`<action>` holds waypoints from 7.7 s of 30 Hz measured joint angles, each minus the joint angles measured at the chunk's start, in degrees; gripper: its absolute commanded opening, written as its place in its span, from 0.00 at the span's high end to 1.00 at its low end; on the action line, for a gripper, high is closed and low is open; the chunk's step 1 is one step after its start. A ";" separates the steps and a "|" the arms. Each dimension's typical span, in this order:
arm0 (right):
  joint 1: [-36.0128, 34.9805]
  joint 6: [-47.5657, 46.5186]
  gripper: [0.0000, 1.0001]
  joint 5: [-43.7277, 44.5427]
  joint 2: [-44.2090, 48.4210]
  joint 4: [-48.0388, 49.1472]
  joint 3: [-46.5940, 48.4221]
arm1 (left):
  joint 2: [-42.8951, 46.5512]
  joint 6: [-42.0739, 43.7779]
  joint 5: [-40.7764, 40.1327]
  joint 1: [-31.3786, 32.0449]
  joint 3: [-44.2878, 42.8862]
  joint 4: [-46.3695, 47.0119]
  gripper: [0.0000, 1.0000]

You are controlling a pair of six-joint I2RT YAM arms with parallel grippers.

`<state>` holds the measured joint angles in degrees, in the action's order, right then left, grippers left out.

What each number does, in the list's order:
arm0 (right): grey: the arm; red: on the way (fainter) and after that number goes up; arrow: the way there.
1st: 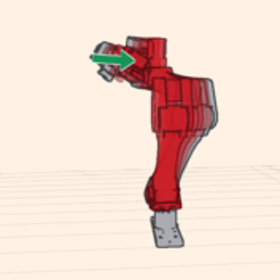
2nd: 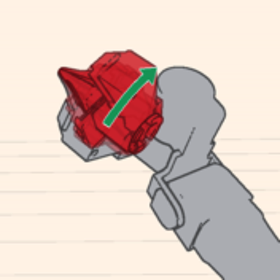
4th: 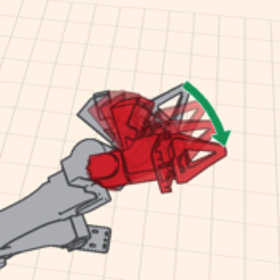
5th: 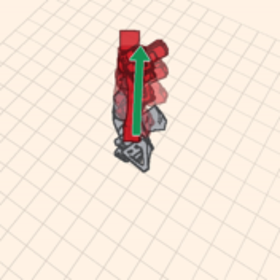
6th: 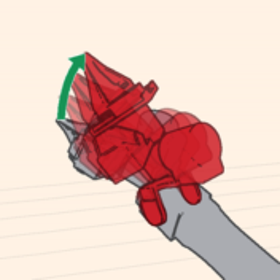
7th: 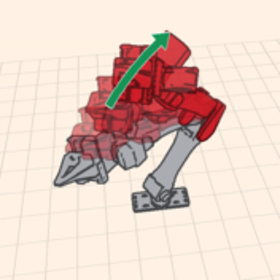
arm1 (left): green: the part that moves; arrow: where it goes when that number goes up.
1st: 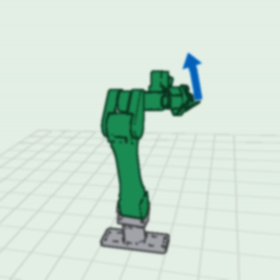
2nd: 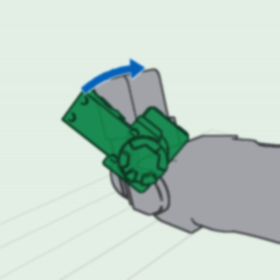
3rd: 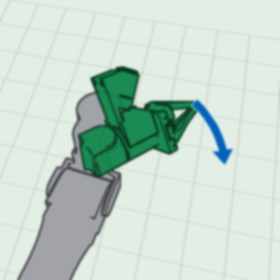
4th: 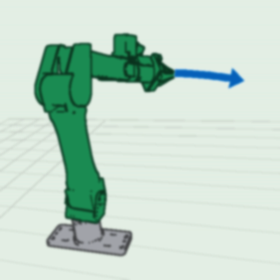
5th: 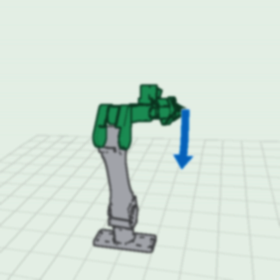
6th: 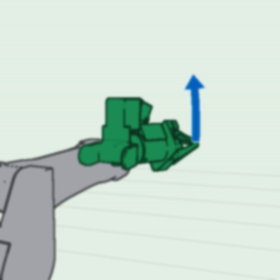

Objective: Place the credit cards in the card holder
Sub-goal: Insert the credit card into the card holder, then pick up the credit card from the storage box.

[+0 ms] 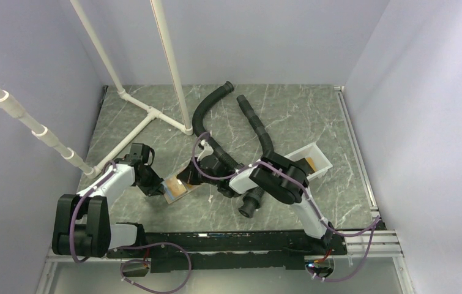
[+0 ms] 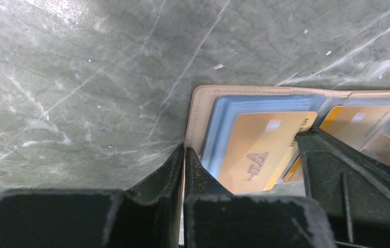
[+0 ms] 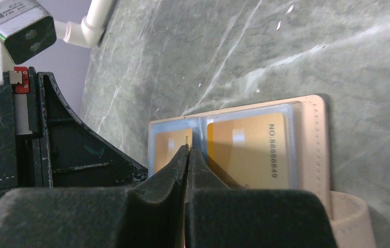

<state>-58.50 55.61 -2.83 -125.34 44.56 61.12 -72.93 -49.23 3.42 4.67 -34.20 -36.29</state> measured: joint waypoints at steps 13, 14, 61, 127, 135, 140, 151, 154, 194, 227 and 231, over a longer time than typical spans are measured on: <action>-1.44 -4.20 0.76 1.14 1.73 -4.15 0.76 | -0.37 1.55 0.57 -0.15 -0.33 -0.07 0.84; -1.44 -4.57 0.71 1.11 2.08 -4.81 0.76 | -0.28 1.55 0.55 -0.15 -0.33 -0.07 0.83; -2.62 -33.07 0.90 -3.06 6.19 -38.03 12.44 | 2.51 1.38 10.38 -2.71 -1.75 -0.15 0.62; 1.95 -30.10 0.68 -2.93 16.13 -44.00 8.20 | 3.67 0.11 21.18 -0.22 -3.39 11.89 0.35; 8.48 -32.13 0.60 -0.50 30.36 -48.85 1.99 | -0.50 0.24 21.88 2.05 -4.94 14.16 0.30; 14.64 -34.73 0.49 1.33 42.73 -52.50 -1.77 | -2.43 0.50 22.84 2.51 -5.62 15.72 0.25; 34.64 -33.66 0.15 6.80 73.70 -66.64 -11.26 | -3.13 10.05 26.58 2.14 -18.23 10.23 0.07; 42.95 -31.01 0.11 6.40 79.78 -69.75 -14.36 | 0.85 14.03 26.58 1.70 -20.55 8.35 0.07; 66.58 -40.26 0.40 -27.82 49.03 -62.99 -21.86 | 2.27 23.28 43.30 -2.89 -21.31 5.44 0.05; 66.47 -40.06 0.38 -24.44 56.57 -63.84 -23.39 | 2.14 23.12 44.87 -2.99 -20.35 6.56 0.05; 66.36 -39.39 0.30 -23.54 55.39 -64.19 -23.39 | 2.10 23.08 45.00 -3.06 -20.35 6.67 0.05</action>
<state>7.86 16.23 -26.37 -69.95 -19.64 37.74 -70.83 -26.15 48.42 1.61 -54.54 -29.63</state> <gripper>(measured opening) 0.666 0.951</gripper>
